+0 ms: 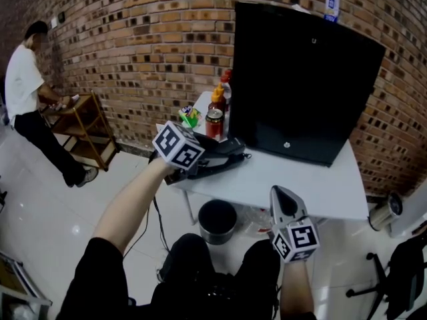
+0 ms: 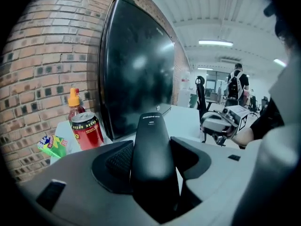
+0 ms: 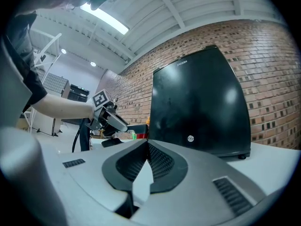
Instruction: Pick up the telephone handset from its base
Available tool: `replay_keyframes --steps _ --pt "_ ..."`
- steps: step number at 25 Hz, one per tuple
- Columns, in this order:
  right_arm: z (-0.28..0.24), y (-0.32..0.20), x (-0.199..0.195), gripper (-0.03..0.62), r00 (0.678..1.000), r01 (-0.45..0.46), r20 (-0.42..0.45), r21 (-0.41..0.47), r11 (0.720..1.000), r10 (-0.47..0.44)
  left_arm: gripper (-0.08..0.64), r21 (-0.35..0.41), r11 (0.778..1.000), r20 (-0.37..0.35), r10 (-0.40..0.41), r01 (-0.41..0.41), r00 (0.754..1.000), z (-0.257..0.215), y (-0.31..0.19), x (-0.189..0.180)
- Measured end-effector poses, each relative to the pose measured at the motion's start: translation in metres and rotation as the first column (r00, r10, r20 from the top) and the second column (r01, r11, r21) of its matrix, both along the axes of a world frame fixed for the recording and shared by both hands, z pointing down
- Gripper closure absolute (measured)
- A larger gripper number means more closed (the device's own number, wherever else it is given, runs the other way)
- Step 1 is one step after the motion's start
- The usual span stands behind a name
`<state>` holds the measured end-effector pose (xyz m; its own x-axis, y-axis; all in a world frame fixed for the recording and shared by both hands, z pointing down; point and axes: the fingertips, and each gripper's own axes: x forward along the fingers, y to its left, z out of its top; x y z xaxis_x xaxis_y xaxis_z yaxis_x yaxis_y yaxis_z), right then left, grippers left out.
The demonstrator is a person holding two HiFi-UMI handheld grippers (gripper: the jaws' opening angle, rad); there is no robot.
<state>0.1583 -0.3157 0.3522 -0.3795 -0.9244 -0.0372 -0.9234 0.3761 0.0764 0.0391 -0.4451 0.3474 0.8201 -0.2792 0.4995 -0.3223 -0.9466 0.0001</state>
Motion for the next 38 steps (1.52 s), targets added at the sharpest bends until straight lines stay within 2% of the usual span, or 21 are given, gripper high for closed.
replay_keyframes --steps 4,6,8,10,12,17,19,21,23,29,35,38 --pt "-0.004 -0.002 -0.002 0.583 1.0 0.005 -0.012 0.006 1.0 -0.005 0.31 0.025 1.0 -0.125 0.016 -0.013 0.992 -0.014 0.004 -0.013" --pt "-0.005 -0.004 -0.003 0.583 1.0 0.014 -0.018 0.012 1.0 -0.013 0.31 0.035 0.999 -0.229 0.021 -0.014 0.973 -0.025 0.005 -0.025" --pt "-0.006 -0.006 -0.004 0.583 0.999 0.025 -0.021 0.016 1.0 -0.025 0.31 0.037 0.999 -0.358 0.038 -0.026 0.933 -0.039 0.008 -0.038" --pt "-0.008 -0.008 -0.004 0.583 0.999 0.038 -0.013 0.018 0.999 -0.038 0.31 0.048 0.998 -0.476 0.066 -0.049 0.877 -0.056 0.015 -0.048" --pt "-0.011 -0.008 -0.003 0.583 0.999 0.044 -0.004 0.017 0.999 -0.044 0.31 0.062 0.996 -0.559 0.089 -0.066 0.824 -0.069 0.023 -0.057" --pt "-0.017 -0.006 -0.001 0.583 1.0 0.027 -0.001 0.011 1.0 -0.027 0.31 0.088 0.99 -0.677 0.138 -0.106 0.723 -0.081 0.038 -0.073" --pt "-0.017 -0.005 -0.003 0.583 0.999 0.045 -0.005 0.017 0.999 -0.045 0.31 0.072 0.991 -0.722 0.133 -0.117 0.679 -0.082 0.039 -0.081" --pt "-0.017 -0.003 -0.003 0.583 0.998 0.056 -0.003 0.015 0.998 -0.056 0.31 0.06 0.992 -0.751 0.118 -0.11 0.65 -0.086 0.038 -0.09" --pt "-0.018 -0.001 -0.001 0.583 0.999 0.053 -0.004 0.008 0.999 -0.053 0.31 0.067 0.993 -0.752 0.114 -0.098 0.65 -0.09 0.038 -0.097" --pt "-0.025 0.003 0.014 0.583 0.997 0.082 0.012 0.022 0.996 -0.082 0.31 0.108 0.991 -0.72 0.132 -0.078 0.681 -0.09 0.049 -0.101" --pt "-0.024 0.009 0.016 0.583 0.995 0.079 0.059 0.043 0.996 -0.082 0.31 0.105 0.99 -0.743 0.138 -0.089 0.654 -0.082 0.054 -0.107" --pt "-0.024 0.011 0.015 0.583 0.995 0.083 0.058 0.047 0.995 -0.086 0.31 0.118 0.991 -0.745 0.134 -0.069 0.653 -0.083 0.056 -0.11"
